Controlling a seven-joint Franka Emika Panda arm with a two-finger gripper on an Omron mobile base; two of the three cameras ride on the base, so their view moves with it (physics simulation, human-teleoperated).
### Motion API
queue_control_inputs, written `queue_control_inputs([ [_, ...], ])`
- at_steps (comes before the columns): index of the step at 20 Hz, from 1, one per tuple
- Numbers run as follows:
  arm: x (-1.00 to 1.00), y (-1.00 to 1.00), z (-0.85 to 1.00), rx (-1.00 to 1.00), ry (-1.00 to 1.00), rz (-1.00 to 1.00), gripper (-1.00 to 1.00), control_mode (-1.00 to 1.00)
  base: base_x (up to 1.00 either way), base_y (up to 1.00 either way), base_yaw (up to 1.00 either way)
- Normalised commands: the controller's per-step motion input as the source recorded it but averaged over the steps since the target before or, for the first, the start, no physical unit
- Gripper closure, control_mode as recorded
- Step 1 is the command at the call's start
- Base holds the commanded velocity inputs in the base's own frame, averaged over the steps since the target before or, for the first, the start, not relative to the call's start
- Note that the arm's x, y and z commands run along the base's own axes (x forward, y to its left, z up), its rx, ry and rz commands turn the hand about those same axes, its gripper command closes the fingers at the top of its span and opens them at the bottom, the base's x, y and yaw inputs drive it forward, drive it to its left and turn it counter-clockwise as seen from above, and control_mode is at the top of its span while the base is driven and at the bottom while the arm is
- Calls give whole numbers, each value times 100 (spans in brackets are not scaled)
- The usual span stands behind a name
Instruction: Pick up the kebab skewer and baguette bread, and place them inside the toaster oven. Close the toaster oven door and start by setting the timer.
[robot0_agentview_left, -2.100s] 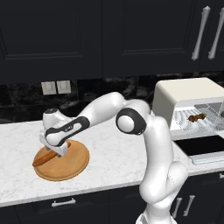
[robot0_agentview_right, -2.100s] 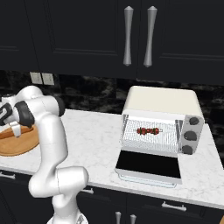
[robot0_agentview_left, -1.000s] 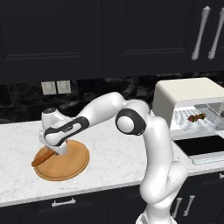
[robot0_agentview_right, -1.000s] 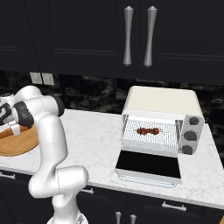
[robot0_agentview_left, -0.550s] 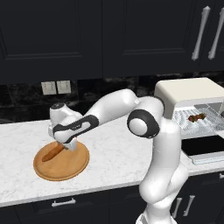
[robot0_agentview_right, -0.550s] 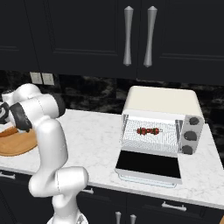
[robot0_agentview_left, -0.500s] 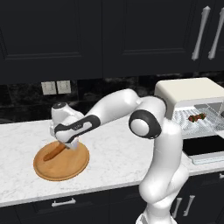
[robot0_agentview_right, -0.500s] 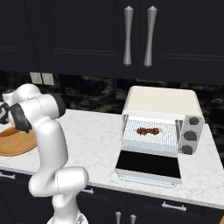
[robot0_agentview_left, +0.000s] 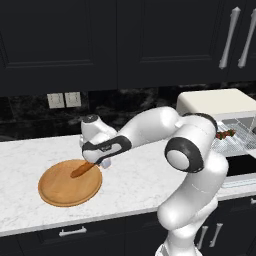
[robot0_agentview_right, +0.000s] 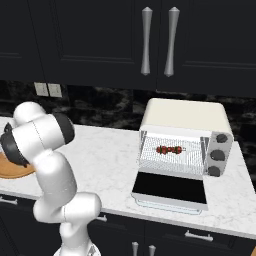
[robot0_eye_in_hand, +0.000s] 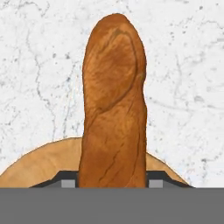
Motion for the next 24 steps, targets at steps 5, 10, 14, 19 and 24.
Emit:
queue_control_inputs([
  [5,-8,-100,20,3,-13,-2,100,-100,0,0,0],
  [10,-11,-100,34,11,-10,-5,100,-100,0,0,0],
  [14,-18,-99,26,10,-12,-11,100,-100,0,0,0],
  [19,-17,-100,44,12,-11,-11,100,-100,0,0,0],
  [24,-22,-99,39,10,-12,-11,100,-100,0,0,0],
])
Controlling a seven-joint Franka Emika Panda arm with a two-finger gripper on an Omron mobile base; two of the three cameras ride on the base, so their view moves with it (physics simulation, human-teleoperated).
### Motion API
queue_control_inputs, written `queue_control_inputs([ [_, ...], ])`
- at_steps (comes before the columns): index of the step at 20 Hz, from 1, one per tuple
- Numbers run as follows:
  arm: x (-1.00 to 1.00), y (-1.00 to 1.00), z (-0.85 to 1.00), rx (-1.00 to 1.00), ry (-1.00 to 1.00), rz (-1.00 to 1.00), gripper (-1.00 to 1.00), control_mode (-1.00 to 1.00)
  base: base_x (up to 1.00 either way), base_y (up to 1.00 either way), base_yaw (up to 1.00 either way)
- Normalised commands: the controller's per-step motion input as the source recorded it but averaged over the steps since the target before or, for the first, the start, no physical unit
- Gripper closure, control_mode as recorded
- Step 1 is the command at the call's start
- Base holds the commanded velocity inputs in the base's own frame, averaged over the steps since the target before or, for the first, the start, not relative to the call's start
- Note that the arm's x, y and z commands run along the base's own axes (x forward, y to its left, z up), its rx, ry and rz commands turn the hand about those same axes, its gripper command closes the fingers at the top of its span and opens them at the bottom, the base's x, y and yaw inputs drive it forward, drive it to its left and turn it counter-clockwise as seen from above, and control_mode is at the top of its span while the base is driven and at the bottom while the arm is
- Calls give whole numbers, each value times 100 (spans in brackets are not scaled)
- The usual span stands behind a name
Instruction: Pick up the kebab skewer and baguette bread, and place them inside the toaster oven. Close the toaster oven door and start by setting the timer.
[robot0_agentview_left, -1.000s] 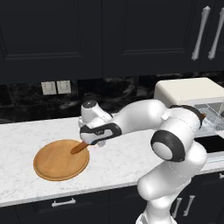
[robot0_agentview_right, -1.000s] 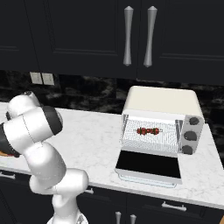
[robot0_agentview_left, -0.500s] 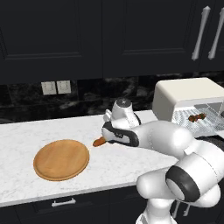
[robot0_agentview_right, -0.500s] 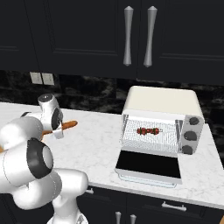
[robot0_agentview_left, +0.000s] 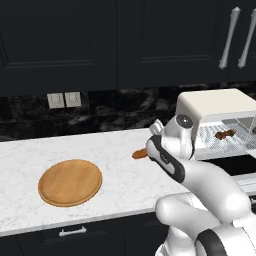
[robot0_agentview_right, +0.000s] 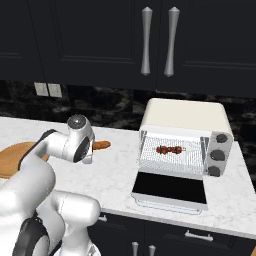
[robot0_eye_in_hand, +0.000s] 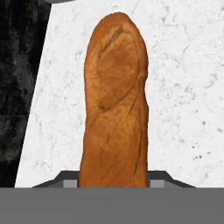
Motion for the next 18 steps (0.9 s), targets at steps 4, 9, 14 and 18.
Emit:
queue_control_inputs([
  [4,-18,-100,29,9,-15,-8,100,-100,0,0,0],
  [9,-6,-100,25,8,-12,-4,100,-100,0,0,0],
  [14,21,-100,11,3,-4,-4,100,-100,0,0,0],
  [18,39,-100,0,0,-5,-4,100,-100,0,0,0],
])
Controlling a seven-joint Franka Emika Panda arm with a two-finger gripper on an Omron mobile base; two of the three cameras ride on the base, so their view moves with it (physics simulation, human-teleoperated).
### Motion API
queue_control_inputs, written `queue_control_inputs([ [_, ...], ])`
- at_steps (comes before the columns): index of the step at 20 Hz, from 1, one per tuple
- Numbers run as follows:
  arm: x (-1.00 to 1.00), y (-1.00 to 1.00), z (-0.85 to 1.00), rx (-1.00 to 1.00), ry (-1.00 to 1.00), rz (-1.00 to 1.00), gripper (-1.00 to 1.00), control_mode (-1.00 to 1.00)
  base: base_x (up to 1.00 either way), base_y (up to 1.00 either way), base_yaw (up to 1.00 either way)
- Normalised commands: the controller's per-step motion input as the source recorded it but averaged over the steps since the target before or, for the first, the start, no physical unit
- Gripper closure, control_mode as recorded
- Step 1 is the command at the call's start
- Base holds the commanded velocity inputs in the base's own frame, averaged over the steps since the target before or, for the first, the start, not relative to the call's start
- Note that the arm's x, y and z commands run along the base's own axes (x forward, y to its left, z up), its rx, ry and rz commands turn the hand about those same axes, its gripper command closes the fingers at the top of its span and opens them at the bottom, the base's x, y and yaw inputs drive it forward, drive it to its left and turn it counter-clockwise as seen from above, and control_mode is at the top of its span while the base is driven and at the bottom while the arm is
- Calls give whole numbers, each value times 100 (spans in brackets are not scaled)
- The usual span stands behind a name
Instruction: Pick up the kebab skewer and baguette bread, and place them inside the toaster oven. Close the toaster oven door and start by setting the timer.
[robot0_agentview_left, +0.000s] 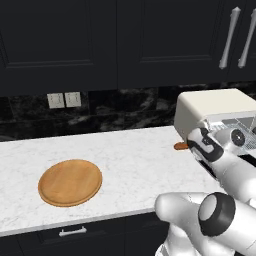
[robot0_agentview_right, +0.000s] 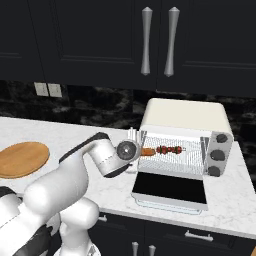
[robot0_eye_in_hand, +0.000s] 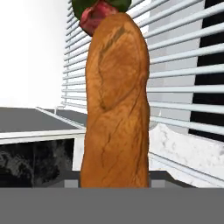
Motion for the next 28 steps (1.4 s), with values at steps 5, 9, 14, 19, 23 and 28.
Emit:
queue_control_inputs([
  [5,37,-100,5,1,-1,-7,100,-100,0,0,0],
  [9,-19,-93,17,3,0,-2,100,-100,0,0,0],
  [14,-87,-62,27,0,-11,0,100,-100,0,0,0],
  [19,2,-41,39,0,-8,-2,100,-100,0,0,0],
  [23,36,-49,33,3,0,-1,100,-100,0,0,0],
  [28,-7,-55,54,2,0,0,100,-100,0,0,0],
])
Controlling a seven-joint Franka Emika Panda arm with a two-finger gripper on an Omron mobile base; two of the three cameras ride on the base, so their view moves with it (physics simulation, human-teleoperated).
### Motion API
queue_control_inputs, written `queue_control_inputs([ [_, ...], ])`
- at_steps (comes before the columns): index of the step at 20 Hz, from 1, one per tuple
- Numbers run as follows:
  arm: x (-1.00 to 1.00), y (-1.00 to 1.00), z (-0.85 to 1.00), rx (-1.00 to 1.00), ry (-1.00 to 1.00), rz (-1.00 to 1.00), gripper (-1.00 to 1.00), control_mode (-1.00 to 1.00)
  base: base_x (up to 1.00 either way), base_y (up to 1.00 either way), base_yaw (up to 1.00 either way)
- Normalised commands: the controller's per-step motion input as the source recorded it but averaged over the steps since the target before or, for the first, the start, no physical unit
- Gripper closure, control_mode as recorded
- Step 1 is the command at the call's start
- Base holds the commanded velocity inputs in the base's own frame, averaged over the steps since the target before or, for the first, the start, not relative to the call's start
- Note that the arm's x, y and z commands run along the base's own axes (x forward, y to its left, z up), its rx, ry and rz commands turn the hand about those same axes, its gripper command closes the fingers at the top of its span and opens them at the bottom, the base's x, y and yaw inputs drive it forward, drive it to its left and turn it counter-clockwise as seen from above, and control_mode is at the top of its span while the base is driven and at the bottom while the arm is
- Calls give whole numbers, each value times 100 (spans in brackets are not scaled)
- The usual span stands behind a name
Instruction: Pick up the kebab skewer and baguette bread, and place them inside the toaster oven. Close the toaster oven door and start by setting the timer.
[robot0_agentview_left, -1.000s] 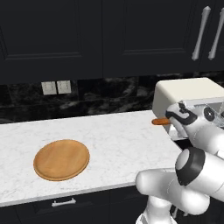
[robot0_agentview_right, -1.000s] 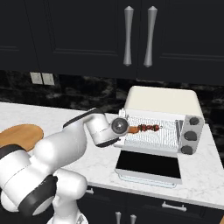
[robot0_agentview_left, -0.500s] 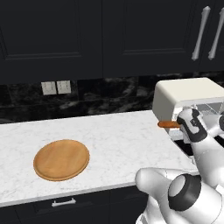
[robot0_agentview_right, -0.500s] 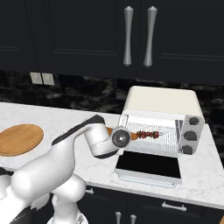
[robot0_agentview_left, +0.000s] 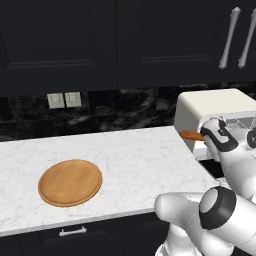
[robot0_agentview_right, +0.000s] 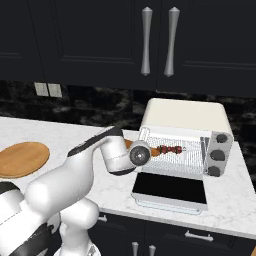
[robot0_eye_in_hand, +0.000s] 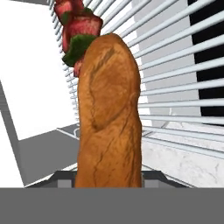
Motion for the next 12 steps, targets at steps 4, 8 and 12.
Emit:
queue_control_inputs([
  [4,-41,-8,59,0,-6,-3,100,-100,0,0,0],
  [8,-10,-42,42,0,-1,-1,100,-100,0,0,0],
  [12,22,-99,1,0,0,0,100,-100,0,0,0],
])
